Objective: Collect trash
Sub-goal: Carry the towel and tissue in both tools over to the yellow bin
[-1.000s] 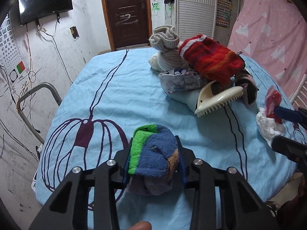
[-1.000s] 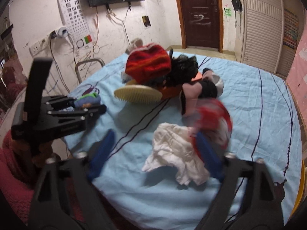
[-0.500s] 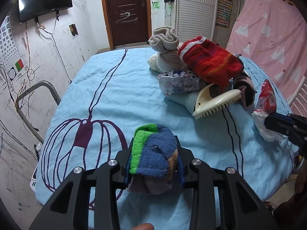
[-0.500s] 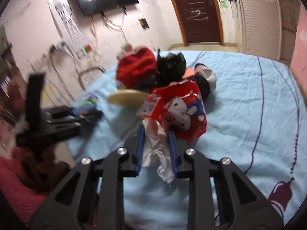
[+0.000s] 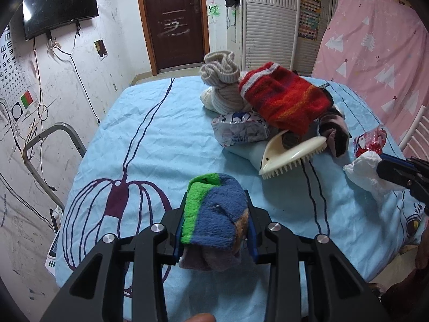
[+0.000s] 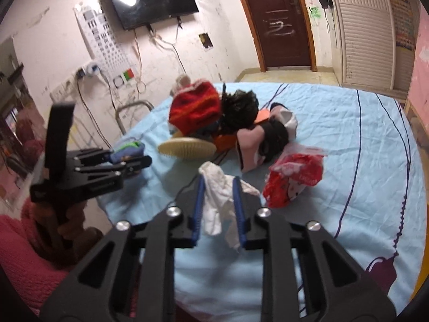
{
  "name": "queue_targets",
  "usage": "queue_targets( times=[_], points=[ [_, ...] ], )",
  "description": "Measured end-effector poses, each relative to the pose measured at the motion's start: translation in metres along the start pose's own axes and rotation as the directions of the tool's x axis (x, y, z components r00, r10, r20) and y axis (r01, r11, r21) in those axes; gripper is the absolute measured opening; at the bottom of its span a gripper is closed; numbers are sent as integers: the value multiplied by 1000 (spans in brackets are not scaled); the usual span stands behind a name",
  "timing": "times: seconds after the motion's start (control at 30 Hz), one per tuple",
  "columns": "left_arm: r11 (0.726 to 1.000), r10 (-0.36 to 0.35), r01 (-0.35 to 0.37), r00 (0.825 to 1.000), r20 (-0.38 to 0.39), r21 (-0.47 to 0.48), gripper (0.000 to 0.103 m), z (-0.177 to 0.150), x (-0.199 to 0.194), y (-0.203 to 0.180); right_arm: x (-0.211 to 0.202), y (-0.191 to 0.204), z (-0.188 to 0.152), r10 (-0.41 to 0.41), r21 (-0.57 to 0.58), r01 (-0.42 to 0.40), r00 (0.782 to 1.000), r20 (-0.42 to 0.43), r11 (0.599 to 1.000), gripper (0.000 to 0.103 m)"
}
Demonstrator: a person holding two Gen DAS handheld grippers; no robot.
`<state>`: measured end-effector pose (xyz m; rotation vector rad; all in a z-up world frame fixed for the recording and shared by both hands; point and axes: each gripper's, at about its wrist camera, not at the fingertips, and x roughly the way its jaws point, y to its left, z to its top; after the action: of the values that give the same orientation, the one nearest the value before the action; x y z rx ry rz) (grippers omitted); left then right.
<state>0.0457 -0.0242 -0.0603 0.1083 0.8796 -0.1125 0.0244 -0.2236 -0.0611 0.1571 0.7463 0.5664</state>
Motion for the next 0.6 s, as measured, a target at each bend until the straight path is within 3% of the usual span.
queue_targets(
  times=[0.27,0.6],
  points=[
    [1000,-5,4,998,55,21,28,13,-21,-11,-37,-6,9,55,56,-63,990,128,996,12],
    [992,-72,58,989,131,108,28,44,-52,-49,-83,-28,14,-4,116,-26,969,249,993,11]
  ],
)
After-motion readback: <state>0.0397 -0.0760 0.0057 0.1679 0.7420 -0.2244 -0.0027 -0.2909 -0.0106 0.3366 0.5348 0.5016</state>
